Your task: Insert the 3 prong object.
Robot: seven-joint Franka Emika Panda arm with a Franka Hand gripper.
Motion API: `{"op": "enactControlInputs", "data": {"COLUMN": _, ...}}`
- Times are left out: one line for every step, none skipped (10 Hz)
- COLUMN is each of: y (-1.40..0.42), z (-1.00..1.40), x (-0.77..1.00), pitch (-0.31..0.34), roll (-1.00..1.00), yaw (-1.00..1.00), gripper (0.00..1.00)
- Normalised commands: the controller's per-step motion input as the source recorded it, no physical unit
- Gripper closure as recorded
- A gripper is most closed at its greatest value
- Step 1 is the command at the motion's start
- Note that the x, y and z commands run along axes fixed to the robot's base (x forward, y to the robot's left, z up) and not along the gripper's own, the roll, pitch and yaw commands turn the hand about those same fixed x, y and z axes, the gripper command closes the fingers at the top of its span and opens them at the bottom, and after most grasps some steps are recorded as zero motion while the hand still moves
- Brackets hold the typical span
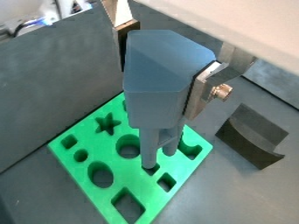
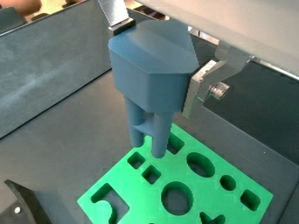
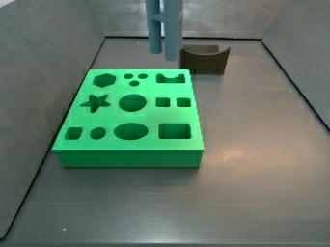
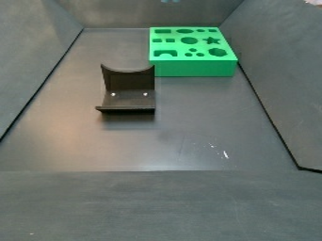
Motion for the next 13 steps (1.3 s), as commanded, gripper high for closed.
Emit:
{"op": "enactControlInputs", "data": {"y": 0.67, "z": -0.46, "x": 0.0, "pitch": 0.0, "roll": 0.0, "yaw": -0.37, "gripper": 1.0}}
{"op": "enactControlInputs", "data": {"y": 1.0, "z": -0.35, "x": -0.12, "pitch": -0.011, "roll": 0.0, "yaw": 0.0, "gripper": 1.0}}
{"op": "enactControlInputs", "data": {"y": 1.0, "z": -0.33, "x": -0.13, "pitch": -0.011, "roll": 0.0, "yaw": 0.0, "gripper": 1.0}}
{"op": "enactControlInputs", "data": {"y": 0.99, "z": -0.3, "x": -0.18, "pitch": -0.023, "roll": 0.05, "yaw": 0.0, "gripper": 1.0}}
{"op": "enactControlInputs", "data": {"y": 0.75, "z": -0.31, "x": -0.37, "pitch": -0.066, "roll": 0.12, "yaw": -0.17, "gripper": 1.0}}
{"op": "enactControlInputs", "data": {"y": 0.58, "z": -0.7, "x": -0.19, "pitch": -0.031, "roll": 0.07, "yaw": -0.38, "gripper": 1.0}}
{"op": "enactControlInputs", "data": {"y": 0.34, "z": -0.59, "x": -0.21, "pitch": -0.037, "roll": 0.08, "yaw": -0.23, "gripper": 1.0}}
{"op": "enactControlInputs", "data": {"y": 0.17, "z": -0.64, "x": -0.29, "pitch": -0.046, "roll": -0.05, "yaw": -0.16, "gripper": 1.0}}
{"op": "enactControlInputs", "data": {"y": -0.02, "z": -0.5, "x": -0.27, "pitch": -0.037, "roll": -0.24, "yaw": -0.41, "gripper": 1.0}}
{"op": "enactControlInputs", "data": {"y": 0.0, "z": -0.35, "x": -0.29, "pitch": -0.011, "roll": -0.22, "yaw": -0.72, "gripper": 1.0}}
{"op": "enactControlInputs", "data": {"y": 0.0, "z": -0.09, "x": -0.3, "pitch": 0.0, "roll": -0.22, "yaw": -0.63, "gripper": 1.0}}
{"op": "enactControlInputs", "data": {"y": -0.08, "z": -0.01, "x": -0.23, "pitch": -0.024, "roll": -0.27, "yaw": -0.44, "gripper": 1.0}}
{"op": "enactControlInputs", "data": {"y": -0.05, "z": -0.11, "x": -0.15, "pitch": -0.02, "roll": -0.31, "yaw": 0.0, "gripper": 1.0}}
